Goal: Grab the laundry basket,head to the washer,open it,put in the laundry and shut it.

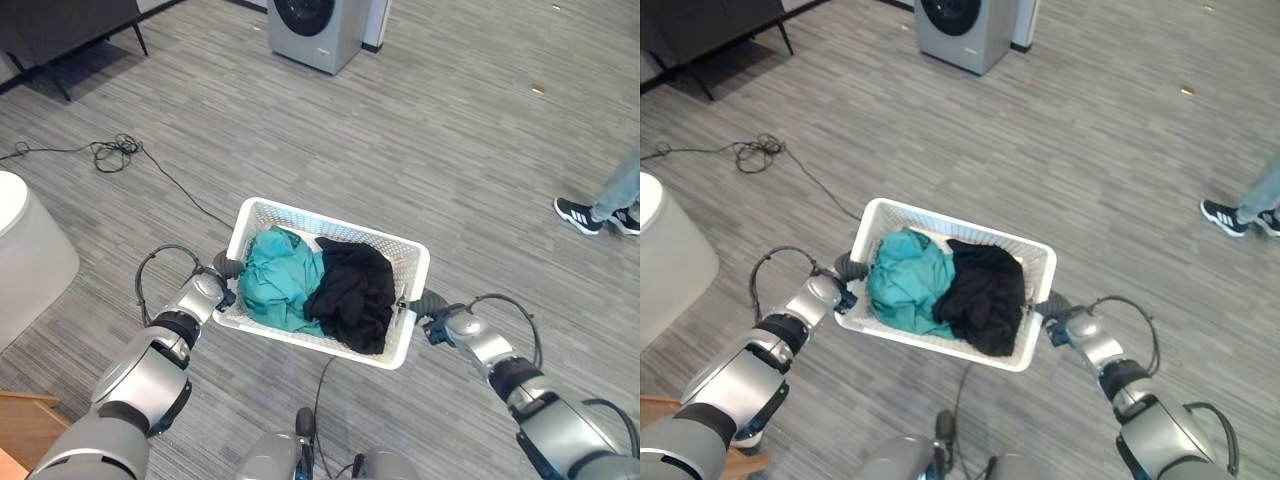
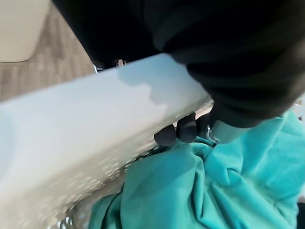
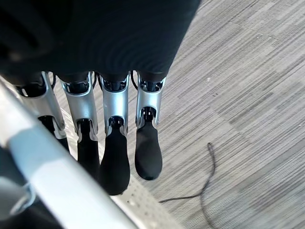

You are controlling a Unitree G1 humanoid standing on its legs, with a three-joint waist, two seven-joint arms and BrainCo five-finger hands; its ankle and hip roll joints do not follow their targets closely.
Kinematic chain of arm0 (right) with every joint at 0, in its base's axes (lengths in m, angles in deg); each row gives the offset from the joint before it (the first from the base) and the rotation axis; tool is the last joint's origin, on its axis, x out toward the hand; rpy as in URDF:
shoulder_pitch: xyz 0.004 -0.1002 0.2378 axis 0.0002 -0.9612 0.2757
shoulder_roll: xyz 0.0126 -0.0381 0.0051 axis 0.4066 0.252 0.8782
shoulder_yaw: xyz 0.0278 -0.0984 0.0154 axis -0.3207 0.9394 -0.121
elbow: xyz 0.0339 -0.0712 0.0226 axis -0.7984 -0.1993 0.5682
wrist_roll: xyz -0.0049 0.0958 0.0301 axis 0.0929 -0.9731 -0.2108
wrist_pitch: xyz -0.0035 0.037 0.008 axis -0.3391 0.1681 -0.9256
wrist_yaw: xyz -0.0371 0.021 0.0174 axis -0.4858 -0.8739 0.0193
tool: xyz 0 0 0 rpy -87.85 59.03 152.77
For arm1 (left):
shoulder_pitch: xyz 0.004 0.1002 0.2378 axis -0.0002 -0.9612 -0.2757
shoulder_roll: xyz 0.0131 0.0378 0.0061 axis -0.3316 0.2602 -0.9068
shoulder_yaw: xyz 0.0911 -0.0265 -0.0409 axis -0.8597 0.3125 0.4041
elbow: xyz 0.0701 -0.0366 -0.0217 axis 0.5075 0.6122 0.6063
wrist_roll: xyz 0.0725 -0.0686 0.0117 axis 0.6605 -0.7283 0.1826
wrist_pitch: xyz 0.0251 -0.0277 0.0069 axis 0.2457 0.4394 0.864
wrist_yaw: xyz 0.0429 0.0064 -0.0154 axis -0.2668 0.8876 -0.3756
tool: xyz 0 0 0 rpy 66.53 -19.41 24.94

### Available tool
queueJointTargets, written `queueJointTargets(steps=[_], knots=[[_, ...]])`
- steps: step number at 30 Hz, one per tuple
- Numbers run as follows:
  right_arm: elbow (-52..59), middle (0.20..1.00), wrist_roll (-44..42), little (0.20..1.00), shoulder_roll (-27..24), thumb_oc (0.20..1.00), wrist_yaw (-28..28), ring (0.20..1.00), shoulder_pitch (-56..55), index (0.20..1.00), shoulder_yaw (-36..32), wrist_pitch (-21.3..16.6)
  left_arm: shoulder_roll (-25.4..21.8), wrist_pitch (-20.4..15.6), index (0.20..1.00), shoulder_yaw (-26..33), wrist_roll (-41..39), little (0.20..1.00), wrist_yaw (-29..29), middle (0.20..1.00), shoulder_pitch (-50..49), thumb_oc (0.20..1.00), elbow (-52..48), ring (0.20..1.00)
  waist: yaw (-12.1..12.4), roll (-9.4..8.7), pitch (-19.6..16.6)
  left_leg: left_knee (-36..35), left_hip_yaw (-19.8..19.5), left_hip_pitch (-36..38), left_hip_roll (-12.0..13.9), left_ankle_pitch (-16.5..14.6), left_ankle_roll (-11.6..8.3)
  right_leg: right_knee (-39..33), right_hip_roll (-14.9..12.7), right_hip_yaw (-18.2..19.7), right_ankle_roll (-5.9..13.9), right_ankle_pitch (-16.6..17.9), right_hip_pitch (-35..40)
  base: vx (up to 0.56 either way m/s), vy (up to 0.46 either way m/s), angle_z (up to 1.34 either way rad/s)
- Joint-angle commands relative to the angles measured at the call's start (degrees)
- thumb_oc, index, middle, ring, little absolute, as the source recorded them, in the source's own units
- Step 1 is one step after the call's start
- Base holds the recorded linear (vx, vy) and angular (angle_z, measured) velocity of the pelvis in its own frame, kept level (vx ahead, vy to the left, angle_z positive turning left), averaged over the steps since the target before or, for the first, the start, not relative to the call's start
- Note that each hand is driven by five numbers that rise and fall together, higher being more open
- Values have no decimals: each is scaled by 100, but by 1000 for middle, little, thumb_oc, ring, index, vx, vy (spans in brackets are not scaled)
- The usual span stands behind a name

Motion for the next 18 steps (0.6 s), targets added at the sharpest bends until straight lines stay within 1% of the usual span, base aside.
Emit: queueJointTargets(steps=[1, 2, 3, 4, 5, 6, 7, 8, 9, 10, 11, 12, 13, 14, 16, 17, 18], knots=[[615, 200, -102, 200, -168, 200, 157, 200, 238, 200, -166, -323, -29, -159, 200, 339, 376, 200, -116, 200, 206, 200, 13, 200, -282, 105, 208, -59, 158, 485, 247, 318, -583, -2742, -371, -773, -449, 1421, 336, 260, -5, 30], [625, 200, -91, 200, -189, 200, 191, 200, 196, 200, -160, -336, 5, -174, 200, 367, 355, 200, -116, 200, 120, 200, 23, 200, -317, 88, 226, -61, 79, 580, 242, 298, -654, -3186, -407, -770, -461, 1360, 302, 413, -150, 18], [654, 200, -101, 200, -268, 200, 200, 200, 109, 200, -184, -340, 81, -199, 200, 432, 391, 200, -52, 200, -76, 200, 39, 200, -453, 32, 246, -88, -151, 857, 212, 199, -831, -4410, -491, -644, -433, 1482, 180, 463, -200, -27], [690, 200, -94, 200, -239, 200, 221, 200, 99, 200, -172, -336, 57, -223, 200, 477, 433, 200, -31, 200, -157, 200, 27, 200, -478, 3, 231, -105, -170, 979, 225, 118, -896, -4848, -658, -654, -379, 1641, 105, 501, -212, 11], [732, 200, -68, 200, -217, 200, 214, 200, 72, 200, -153, -324, 35, -241, 200, 513, 441, 200, -3, 200, -231, 200, -34, 200, -509, 38, 230, -99, -212, 1121, 301, 59, -965, -5175, -706, -687, -307, 1810, 87, 356, -139, 41], [815, 200, -54, 200, -213, 200, 212, 200, -2, 200, -200, -313, 11, -258, 200, 560, 439, 200, 24, 200, -307, 200, -105, 200, -526, 22, 214, -54, -269, 1210, 313, 52, -1008, -5193, -731, -653, -268, 1919, 86, 356, -150, 54], [909, 200, -57, 200, -235, 200, 216, 200, -118, 200, -272, -302, -19, -264, 200, 602, 454, 200, 26, 200, -355, 200, -177, 200, -576, -12, 199, 30, -363, 1280, 310, 44, -1055, -5325, -720, -507, -215, 2047, 54, 345, -191, 37], [1229, 200, -56, 200, -355, 200, 262, 200, -338, 200, -396, -289, -61, -276, 200, 591, 553, 200, 13, 200, -365, 200, -312, 200, -609, -89, 119, 184, -468, 1291, 305, 34, -1102, -5411, -608, -431, -274, 1966, 212, 244, -154, 30], [1259, 200, -51, 200, -361, 200, 263, 200, -371, 200, -415, -274, -56, -271, 200, 582, 555, 200, 13, 200, -375, 200, -322, 200, -614, -77, 119, 205, -486, 1293, 319, 18, -1108, -5420, -602, -453, -278, 1961, 236, 290, -283, 46], [1482, 200, -277, 200, -328, 200, 270, 200, -725, 200, -586, -294, -150, -261, 200, 657, 541, 200, -16, 200, -462, 200, -506, 200, -610, -167, 79, 460, -583, 1313, 419, 100, -1209, -5400, -435, -435, -364, 2008, 467, 228, -279, 68], [1492, 200, -269, 200, -344, 200, 227, 200, -763, 200, -606, -299, -121, -246, 200, 635, 546, 200, -29, 200, -454, 200, -433, 200, -613, -167, 40, 421, -631, 1313, 457, 100, -1198, -5523, -388, -507, -390, 1999, 605, 303, -374, 79], [1520, 200, -294, 200, -330, 200, 318, 200, -882, 200, -636, -349, -117, -256, 200, 625, 606, 200, 27, 200, -500, 200, -413, 200, -625, -150, -28, 309, -685, 1362, 528, 196, -1234, -5598, -290, -646, -421, 1940, 750, 187, -234, 66], [1607, 200, -301, 200, -374, 200, 301, 200, -977, 200, -703, -307, -135, -249, 200, 618, 624, 200, -6, 200, -505, 200, -512, 200, -636, -141, -81, 225, -725, 1381, 556, 172, -1245, -5666, -267, -747, -456, 1897, 832, 183, -220, 59], [1700, 200, -278, 200, -418, 200, 308, 200, -997, 200, -705, -320, -151, -241, 200, 626, 639, 200, -24, 200, -523, 200, -573, 200, -638, -122, -132, 169, -728, 1404, 641, 236, -1297, -5689, -212, -801, -487, 1842, 862, 137, -184, 31], [1846, 200, -272, 200, -550, 200, 331, 200, -1118, 200, -802, -338, -162, -236, 200, 631, 686, 200, -43, 200, -501, 200, -729, 200, -639, -128, -171, 134, -721, 1382, 800, 301, -1393, -5683, -175, -951, -555, 1709, 898, 93, -173, 30], [1849, 200, -271, 200, -554, 200, 332, 200, -1123, 200, -806, -339, -159, -234, 200, 630, 687, 200, -44, 200, -502, 200, -731, 200, -644, -123, -173, 132, -730, 1381, 804, 301, -1397, -5680, -173, -961, -558, 1703, 898, 121, -192, 42], [1978, 200, -307, 200, -623, 200, 283, 200, -1192, 200, -919, -336, -138, -230, 200, 599, 670, 200, -25, 200, -456, 200, -695, 200, -671, -140, -172, 158, -679, 1394, 917, 331, -1462, -5664, -170, -1116, -605, 1602, 966, 116, -160, 46]])
